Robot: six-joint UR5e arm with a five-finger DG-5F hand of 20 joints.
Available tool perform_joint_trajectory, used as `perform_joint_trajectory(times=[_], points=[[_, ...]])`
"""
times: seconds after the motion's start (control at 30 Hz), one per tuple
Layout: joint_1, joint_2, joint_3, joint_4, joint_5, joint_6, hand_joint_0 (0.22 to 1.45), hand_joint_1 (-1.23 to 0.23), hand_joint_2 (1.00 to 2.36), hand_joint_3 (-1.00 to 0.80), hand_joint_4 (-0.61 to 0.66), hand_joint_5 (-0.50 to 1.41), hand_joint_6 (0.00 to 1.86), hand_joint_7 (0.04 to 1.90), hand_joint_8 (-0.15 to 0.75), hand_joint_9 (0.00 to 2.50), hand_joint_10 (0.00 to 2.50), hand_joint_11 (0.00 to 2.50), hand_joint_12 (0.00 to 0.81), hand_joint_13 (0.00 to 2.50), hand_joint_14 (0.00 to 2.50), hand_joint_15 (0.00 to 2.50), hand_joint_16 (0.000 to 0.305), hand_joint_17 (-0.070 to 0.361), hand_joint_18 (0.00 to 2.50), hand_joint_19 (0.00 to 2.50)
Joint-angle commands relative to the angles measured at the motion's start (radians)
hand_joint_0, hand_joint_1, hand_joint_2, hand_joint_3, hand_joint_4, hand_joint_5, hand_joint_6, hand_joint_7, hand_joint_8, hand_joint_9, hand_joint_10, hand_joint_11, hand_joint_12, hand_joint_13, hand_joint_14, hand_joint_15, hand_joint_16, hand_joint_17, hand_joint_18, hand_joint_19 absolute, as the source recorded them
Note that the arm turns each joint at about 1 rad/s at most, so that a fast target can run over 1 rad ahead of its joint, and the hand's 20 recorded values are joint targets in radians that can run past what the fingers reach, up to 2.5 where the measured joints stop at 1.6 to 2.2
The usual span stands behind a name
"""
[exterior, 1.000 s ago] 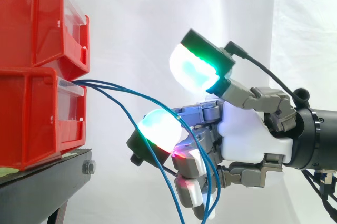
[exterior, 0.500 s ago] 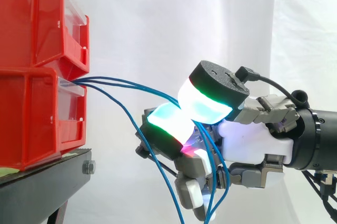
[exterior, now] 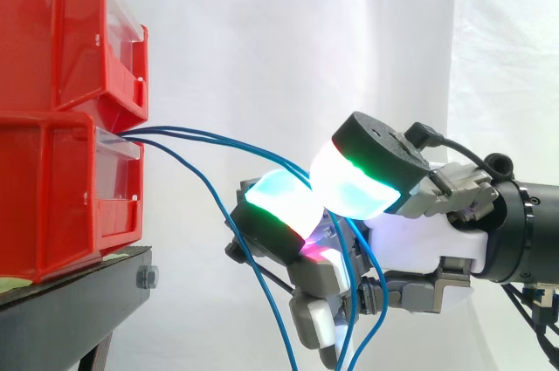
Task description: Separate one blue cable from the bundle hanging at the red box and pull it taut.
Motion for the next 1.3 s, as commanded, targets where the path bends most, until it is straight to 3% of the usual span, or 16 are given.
perform_joint_trajectory(times=[0.0, 0.17, 0.37, 0.63, 0.73, 0.77, 0.93, 1.27], points=[[0.000, -0.001, -0.001, 0.000, 0.000, 0.000, 0.61, -0.75, 1.00, -0.50, 0.01, -0.12, 0.86, 1.24, 0.352, 1.13, 0.02, 0.79, 0.384, 1.09, 0.02, 0.56, 0.044, 0.100, 1.05, 0.57], [0.002, 0.001, -0.001, 0.001, 0.000, 0.000, 0.62, -0.67, 1.00, -0.49, 0.01, -0.09, 0.76, 1.20, 0.342, 1.13, 0.02, 0.73, 0.384, 1.10, 0.02, 0.57, 0.045, 0.102, 1.05, 0.59], [0.003, 0.001, -0.001, 0.001, 0.000, 0.000, 0.63, -0.59, 1.01, -0.35, 0.13, -0.05, 0.56, 1.43, 0.336, 1.09, 0.02, 0.68, 0.390, 1.06, 0.02, 0.56, 0.048, 0.107, 1.03, 0.61], [0.003, 0.001, -0.001, 0.001, 0.005, 0.000, 0.64, -0.60, 1.02, -0.21, 0.18, -0.05, 0.51, 1.45, 0.360, 1.06, 0.02, 0.70, 0.401, 1.05, 0.02, 0.55, 0.049, 0.111, 1.03, 0.61], [0.005, 0.001, -0.001, 0.001, 0.005, 0.000, 0.65, -0.67, 1.02, -0.18, 0.21, -0.08, 0.53, 1.40, 0.357, 1.02, 0.02, 0.73, 0.410, 1.04, 0.02, 0.56, 0.049, 0.111, 1.03, 0.59], [0.005, -0.001, -0.001, 0.001, 0.005, 0.000, 0.65, -0.71, 1.02, -0.16, 0.22, -0.11, 0.59, 1.27, 0.363, 1.01, 0.02, 0.76, 0.412, 1.03, 0.02, 0.56, 0.050, 0.112, 1.03, 0.58], [0.005, 0.001, -0.001, 0.001, 0.005, 0.000, 0.71, -0.84, 1.02, -0.16, 0.20, -0.19, 0.81, 1.02, 0.361, 0.95, 0.02, 0.85, 0.409, 1.00, 0.02, 0.56, 0.048, 0.108, 1.02, 0.54], [0.005, 0.001, -0.001, 0.001, 0.005, 0.000, 0.77, -0.92, 1.01, -0.38, 0.21, -0.20, 0.91, 1.04, 0.373, 0.98, 0.02, 0.93, 0.397, 0.98, 0.02, 0.55, 0.047, 0.106, 1.00, 0.53]])
